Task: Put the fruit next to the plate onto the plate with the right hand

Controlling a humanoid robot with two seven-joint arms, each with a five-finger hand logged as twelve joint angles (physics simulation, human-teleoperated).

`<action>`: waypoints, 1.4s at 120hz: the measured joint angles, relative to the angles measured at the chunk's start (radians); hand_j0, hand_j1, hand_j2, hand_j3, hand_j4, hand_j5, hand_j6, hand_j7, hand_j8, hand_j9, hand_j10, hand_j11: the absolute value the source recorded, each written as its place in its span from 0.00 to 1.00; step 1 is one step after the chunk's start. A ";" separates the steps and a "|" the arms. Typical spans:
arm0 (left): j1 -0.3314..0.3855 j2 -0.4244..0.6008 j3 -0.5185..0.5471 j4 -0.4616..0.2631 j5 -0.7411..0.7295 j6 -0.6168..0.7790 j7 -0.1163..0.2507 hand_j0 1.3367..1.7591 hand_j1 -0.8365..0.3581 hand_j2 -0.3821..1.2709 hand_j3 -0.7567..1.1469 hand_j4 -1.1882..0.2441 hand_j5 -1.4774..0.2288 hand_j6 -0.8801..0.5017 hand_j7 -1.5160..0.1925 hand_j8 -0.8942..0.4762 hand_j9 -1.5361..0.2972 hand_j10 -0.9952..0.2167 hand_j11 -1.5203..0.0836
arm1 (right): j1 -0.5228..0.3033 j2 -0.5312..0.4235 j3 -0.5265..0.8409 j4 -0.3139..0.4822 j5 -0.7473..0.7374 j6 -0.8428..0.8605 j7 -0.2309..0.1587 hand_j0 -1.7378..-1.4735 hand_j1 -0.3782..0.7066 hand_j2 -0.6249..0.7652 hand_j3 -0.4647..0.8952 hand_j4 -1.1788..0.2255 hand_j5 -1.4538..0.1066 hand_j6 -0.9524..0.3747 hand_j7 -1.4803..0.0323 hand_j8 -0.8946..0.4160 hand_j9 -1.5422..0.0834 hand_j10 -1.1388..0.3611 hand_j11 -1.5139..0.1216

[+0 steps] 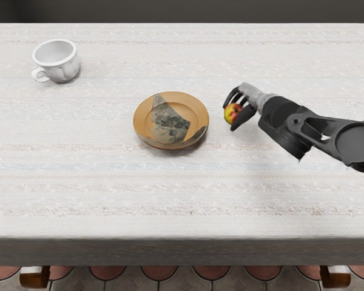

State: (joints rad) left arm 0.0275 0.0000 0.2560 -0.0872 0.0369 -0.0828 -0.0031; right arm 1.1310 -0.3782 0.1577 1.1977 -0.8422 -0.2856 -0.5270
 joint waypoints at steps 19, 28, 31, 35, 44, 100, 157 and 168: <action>-0.001 0.000 0.000 0.000 0.000 0.000 0.000 0.76 0.75 0.26 0.40 0.66 0.68 0.46 0.70 0.47 0.66 0.62 0.75 | 0.015 -0.006 0.054 0.028 0.056 0.052 0.000 0.33 0.59 0.66 0.34 0.38 0.22 0.42 0.26 0.41 0.25 0.26 0.25; 0.000 0.000 0.000 0.000 0.000 0.000 0.000 0.76 0.75 0.26 0.40 0.66 0.68 0.46 0.70 0.47 0.66 0.62 0.75 | 0.017 -0.002 0.079 0.040 0.068 0.072 0.000 0.33 0.58 0.64 0.34 0.38 0.21 0.42 0.26 0.41 0.24 0.26 0.25; 0.000 0.000 0.000 0.000 0.000 0.000 0.000 0.76 0.75 0.26 0.40 0.66 0.68 0.46 0.70 0.47 0.66 0.62 0.75 | 0.018 0.000 0.084 0.043 0.071 0.076 -0.001 0.33 0.58 0.64 0.34 0.38 0.21 0.42 0.26 0.41 0.24 0.26 0.25; -0.001 0.000 0.000 0.001 0.000 0.000 0.000 0.76 0.75 0.26 0.40 0.66 0.68 0.46 0.70 0.47 0.66 0.62 0.75 | 0.019 0.004 0.090 0.047 0.073 0.081 -0.001 0.34 0.58 0.63 0.34 0.38 0.21 0.42 0.26 0.41 0.24 0.26 0.25; -0.001 0.000 0.000 0.000 0.000 0.000 0.000 0.76 0.75 0.26 0.40 0.66 0.68 0.46 0.70 0.47 0.66 0.62 0.75 | 0.020 0.017 0.112 0.054 0.084 0.097 -0.001 0.34 0.57 0.61 0.34 0.38 0.21 0.42 0.26 0.41 0.24 0.26 0.25; -0.001 0.000 0.000 0.000 0.000 0.000 0.000 0.76 0.75 0.26 0.40 0.66 0.68 0.46 0.70 0.47 0.66 0.62 0.75 | 0.022 0.158 0.166 0.037 0.086 0.121 0.004 0.33 0.61 0.71 0.34 0.39 0.20 0.42 0.26 0.42 0.24 0.27 0.24; -0.001 0.000 0.000 0.000 0.000 0.000 0.000 0.76 0.75 0.26 0.40 0.66 0.68 0.46 0.70 0.47 0.66 0.62 0.75 | 0.023 0.185 0.169 0.000 0.078 0.142 0.007 0.31 0.53 0.49 0.34 0.47 0.47 0.41 0.51 0.38 0.50 0.29 0.48; 0.000 0.000 0.000 0.000 0.000 0.000 0.000 0.76 0.75 0.26 0.40 0.66 0.68 0.46 0.70 0.47 0.66 0.62 0.75 | 0.029 0.185 0.168 -0.004 0.081 0.143 0.007 0.31 0.50 0.45 0.34 0.51 0.52 0.42 0.56 0.39 0.56 0.37 0.54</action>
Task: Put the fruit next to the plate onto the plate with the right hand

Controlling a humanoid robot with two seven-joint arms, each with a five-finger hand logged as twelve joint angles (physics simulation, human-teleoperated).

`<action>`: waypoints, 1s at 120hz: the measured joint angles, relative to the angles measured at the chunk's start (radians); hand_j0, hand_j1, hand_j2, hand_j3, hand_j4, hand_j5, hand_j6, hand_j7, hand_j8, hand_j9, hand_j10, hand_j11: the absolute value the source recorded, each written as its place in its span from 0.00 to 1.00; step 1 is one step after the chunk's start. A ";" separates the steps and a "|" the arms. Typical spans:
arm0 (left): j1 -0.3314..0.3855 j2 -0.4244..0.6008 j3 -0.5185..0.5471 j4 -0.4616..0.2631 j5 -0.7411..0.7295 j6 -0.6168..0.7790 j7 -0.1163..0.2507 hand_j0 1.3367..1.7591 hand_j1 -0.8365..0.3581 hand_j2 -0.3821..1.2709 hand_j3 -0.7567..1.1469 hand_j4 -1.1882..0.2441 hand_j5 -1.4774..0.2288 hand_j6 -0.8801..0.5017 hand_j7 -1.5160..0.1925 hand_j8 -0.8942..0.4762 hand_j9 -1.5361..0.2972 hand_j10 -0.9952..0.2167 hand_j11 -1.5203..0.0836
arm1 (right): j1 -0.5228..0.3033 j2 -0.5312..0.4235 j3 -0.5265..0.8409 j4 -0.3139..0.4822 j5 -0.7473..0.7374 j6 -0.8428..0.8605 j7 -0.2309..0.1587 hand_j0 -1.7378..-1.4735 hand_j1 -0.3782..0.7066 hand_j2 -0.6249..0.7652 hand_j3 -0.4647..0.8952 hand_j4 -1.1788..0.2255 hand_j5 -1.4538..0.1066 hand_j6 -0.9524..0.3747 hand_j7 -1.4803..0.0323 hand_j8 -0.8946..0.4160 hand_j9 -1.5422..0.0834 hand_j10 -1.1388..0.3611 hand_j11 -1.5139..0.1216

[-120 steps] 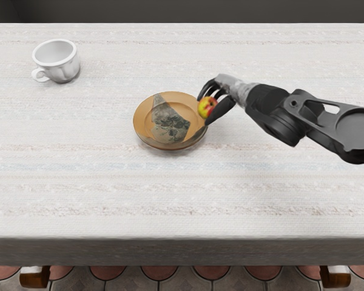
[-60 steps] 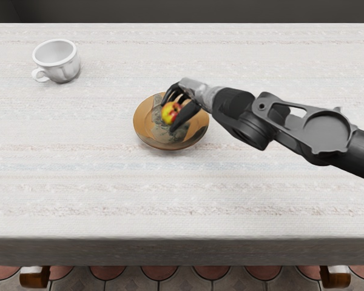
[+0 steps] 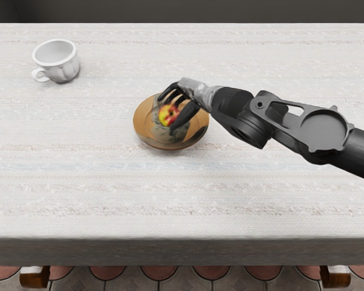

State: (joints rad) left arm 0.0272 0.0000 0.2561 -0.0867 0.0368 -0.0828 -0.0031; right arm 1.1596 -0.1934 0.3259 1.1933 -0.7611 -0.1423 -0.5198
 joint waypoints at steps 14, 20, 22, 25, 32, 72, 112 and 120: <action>-0.001 0.000 0.000 0.000 0.000 0.000 0.000 0.76 0.75 0.26 0.40 0.66 0.68 0.46 0.70 0.47 0.66 0.62 0.75 | 0.013 0.000 -0.002 -0.004 0.006 0.001 0.000 0.30 0.45 0.43 0.34 0.55 0.58 0.44 0.62 0.41 0.61 0.44 0.59; 0.000 0.000 0.000 0.000 0.000 0.000 0.000 0.76 0.75 0.26 0.40 0.66 0.68 0.46 0.70 0.47 0.66 0.62 0.75 | 0.016 -0.002 -0.001 -0.005 0.009 0.006 0.000 0.30 0.43 0.43 0.34 0.57 0.60 0.45 0.64 0.42 0.63 0.47 0.61; 0.000 0.000 0.000 0.000 0.000 0.000 0.000 0.76 0.75 0.26 0.40 0.66 0.68 0.46 0.70 0.47 0.66 0.62 0.75 | 0.017 -0.003 -0.001 -0.005 0.010 0.007 0.000 0.30 0.42 0.43 0.34 0.57 0.61 0.46 0.65 0.42 0.64 0.48 0.62; 0.000 0.000 0.000 0.000 0.000 0.000 0.000 0.76 0.75 0.26 0.40 0.66 0.68 0.46 0.70 0.47 0.66 0.62 0.75 | 0.017 -0.005 -0.001 -0.005 0.011 0.011 0.000 0.30 0.41 0.42 0.34 0.58 0.62 0.46 0.66 0.43 0.65 0.49 0.63; 0.000 0.000 0.000 -0.001 0.000 0.000 0.000 0.76 0.75 0.26 0.40 0.66 0.68 0.46 0.70 0.47 0.66 0.62 0.75 | 0.018 -0.010 0.009 -0.005 0.013 0.023 0.001 0.30 0.38 0.42 0.34 0.61 0.65 0.49 0.69 0.45 0.68 0.52 0.66; -0.001 0.000 0.000 0.000 0.000 0.000 0.000 0.76 0.75 0.26 0.40 0.66 0.68 0.46 0.70 0.47 0.66 0.62 0.75 | -0.013 -0.221 0.164 -0.001 0.353 0.424 0.073 0.30 0.14 0.44 0.34 0.76 0.84 0.64 0.89 0.61 0.86 0.68 0.84; 0.000 0.000 0.000 0.000 0.000 0.000 0.000 0.76 0.75 0.26 0.40 0.66 0.68 0.46 0.70 0.47 0.66 0.62 0.75 | -0.201 -0.466 0.295 -0.009 0.771 0.738 0.079 0.30 0.09 0.44 0.34 0.80 0.89 0.68 0.93 0.64 0.91 0.72 0.88; 0.000 0.000 0.000 0.000 0.000 0.000 0.000 0.76 0.75 0.26 0.40 0.66 0.68 0.46 0.70 0.47 0.66 0.62 0.75 | -0.231 -0.501 0.300 -0.033 0.838 0.745 0.077 0.30 0.08 0.44 0.34 0.80 0.89 0.68 0.94 0.65 0.91 0.73 0.89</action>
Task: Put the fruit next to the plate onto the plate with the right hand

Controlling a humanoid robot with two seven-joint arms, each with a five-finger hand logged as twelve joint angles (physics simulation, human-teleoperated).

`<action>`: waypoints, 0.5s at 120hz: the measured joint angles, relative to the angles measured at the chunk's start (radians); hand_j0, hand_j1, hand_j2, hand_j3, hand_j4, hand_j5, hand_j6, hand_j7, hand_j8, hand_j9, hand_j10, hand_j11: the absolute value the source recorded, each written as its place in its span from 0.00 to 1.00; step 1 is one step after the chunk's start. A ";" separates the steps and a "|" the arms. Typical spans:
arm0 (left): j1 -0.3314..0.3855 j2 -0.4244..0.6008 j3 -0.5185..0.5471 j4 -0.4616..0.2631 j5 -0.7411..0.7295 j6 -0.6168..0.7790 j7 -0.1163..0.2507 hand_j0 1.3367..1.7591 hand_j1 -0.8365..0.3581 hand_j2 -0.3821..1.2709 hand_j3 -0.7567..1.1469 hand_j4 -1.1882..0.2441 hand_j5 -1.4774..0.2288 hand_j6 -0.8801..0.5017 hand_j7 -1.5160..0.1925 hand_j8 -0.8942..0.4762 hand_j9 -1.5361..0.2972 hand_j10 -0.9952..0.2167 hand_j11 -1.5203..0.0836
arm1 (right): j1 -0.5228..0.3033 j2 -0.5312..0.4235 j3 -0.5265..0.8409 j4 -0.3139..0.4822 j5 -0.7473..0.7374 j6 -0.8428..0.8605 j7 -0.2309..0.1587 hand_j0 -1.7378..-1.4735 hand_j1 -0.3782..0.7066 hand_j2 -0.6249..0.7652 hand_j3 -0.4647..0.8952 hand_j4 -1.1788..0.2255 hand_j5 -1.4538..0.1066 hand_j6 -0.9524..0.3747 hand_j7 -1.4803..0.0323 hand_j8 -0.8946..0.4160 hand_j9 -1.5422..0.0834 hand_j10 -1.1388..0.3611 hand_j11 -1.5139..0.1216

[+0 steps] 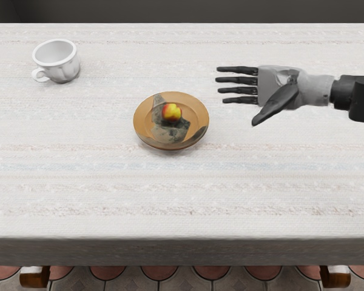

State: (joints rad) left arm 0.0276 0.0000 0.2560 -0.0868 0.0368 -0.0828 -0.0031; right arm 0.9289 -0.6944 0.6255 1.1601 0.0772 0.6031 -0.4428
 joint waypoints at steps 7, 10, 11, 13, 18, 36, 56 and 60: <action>-0.001 0.000 0.000 0.000 0.000 0.000 0.000 0.76 0.75 0.26 0.40 0.66 0.68 0.46 0.70 0.47 0.66 0.62 0.75 | -0.023 -0.030 0.002 -0.017 0.049 0.003 -0.003 0.30 0.08 0.44 0.34 0.81 0.89 0.68 0.94 0.65 0.91 0.73 0.89; 0.000 0.000 0.000 0.000 0.000 0.000 0.000 0.76 0.75 0.26 0.40 0.66 0.68 0.46 0.70 0.47 0.66 0.62 0.75 | -0.032 -0.044 0.002 -0.021 0.067 0.004 -0.004 0.30 0.08 0.44 0.34 0.81 0.89 0.68 0.94 0.65 0.91 0.73 0.89; -0.001 0.000 0.000 0.000 0.000 0.000 0.000 0.76 0.75 0.26 0.40 0.66 0.68 0.46 0.70 0.47 0.66 0.62 0.75 | -0.036 -0.048 0.002 -0.022 0.073 0.005 -0.005 0.30 0.08 0.44 0.34 0.81 0.89 0.68 0.94 0.65 0.91 0.73 0.89; -0.001 0.000 0.000 0.000 0.000 0.000 0.000 0.76 0.75 0.26 0.40 0.66 0.68 0.46 0.70 0.47 0.66 0.62 0.75 | -0.042 -0.058 0.003 -0.024 0.085 0.005 -0.006 0.30 0.08 0.44 0.34 0.81 0.89 0.69 0.94 0.65 0.91 0.73 0.89; 0.000 0.000 0.000 0.000 0.000 0.000 0.000 0.76 0.75 0.26 0.40 0.66 0.68 0.46 0.70 0.47 0.66 0.62 0.75 | -0.056 -0.082 0.002 -0.027 0.108 0.006 -0.008 0.30 0.07 0.44 0.34 0.81 0.90 0.69 0.94 0.65 0.91 0.73 0.89; 0.000 0.000 0.000 0.000 0.000 0.000 0.000 0.76 0.75 0.26 0.40 0.66 0.68 0.46 0.70 0.47 0.66 0.62 0.75 | -0.092 -0.149 -0.002 -0.032 0.158 0.008 -0.010 0.30 0.07 0.44 0.34 0.81 0.90 0.69 0.94 0.65 0.92 0.73 0.89; -0.001 0.000 -0.001 -0.005 0.000 0.000 0.000 0.76 0.75 0.26 0.40 0.66 0.68 0.46 0.70 0.47 0.66 0.62 0.75 | -0.113 -0.185 -0.004 -0.034 0.181 0.008 -0.011 0.30 0.07 0.44 0.34 0.81 0.90 0.69 0.94 0.65 0.92 0.73 0.89; -0.001 0.000 -0.001 -0.008 -0.001 0.000 0.000 0.76 0.75 0.26 0.40 0.66 0.68 0.46 0.70 0.47 0.66 0.62 0.75 | -0.114 -0.188 -0.004 -0.033 0.182 0.008 -0.011 0.30 0.07 0.44 0.34 0.81 0.90 0.69 0.95 0.66 0.92 0.73 0.89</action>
State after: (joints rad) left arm 0.0261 0.0000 0.2552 -0.0946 0.0362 -0.0833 -0.0032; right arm 0.8146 -0.8822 0.6210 1.1269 0.2596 0.6113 -0.4539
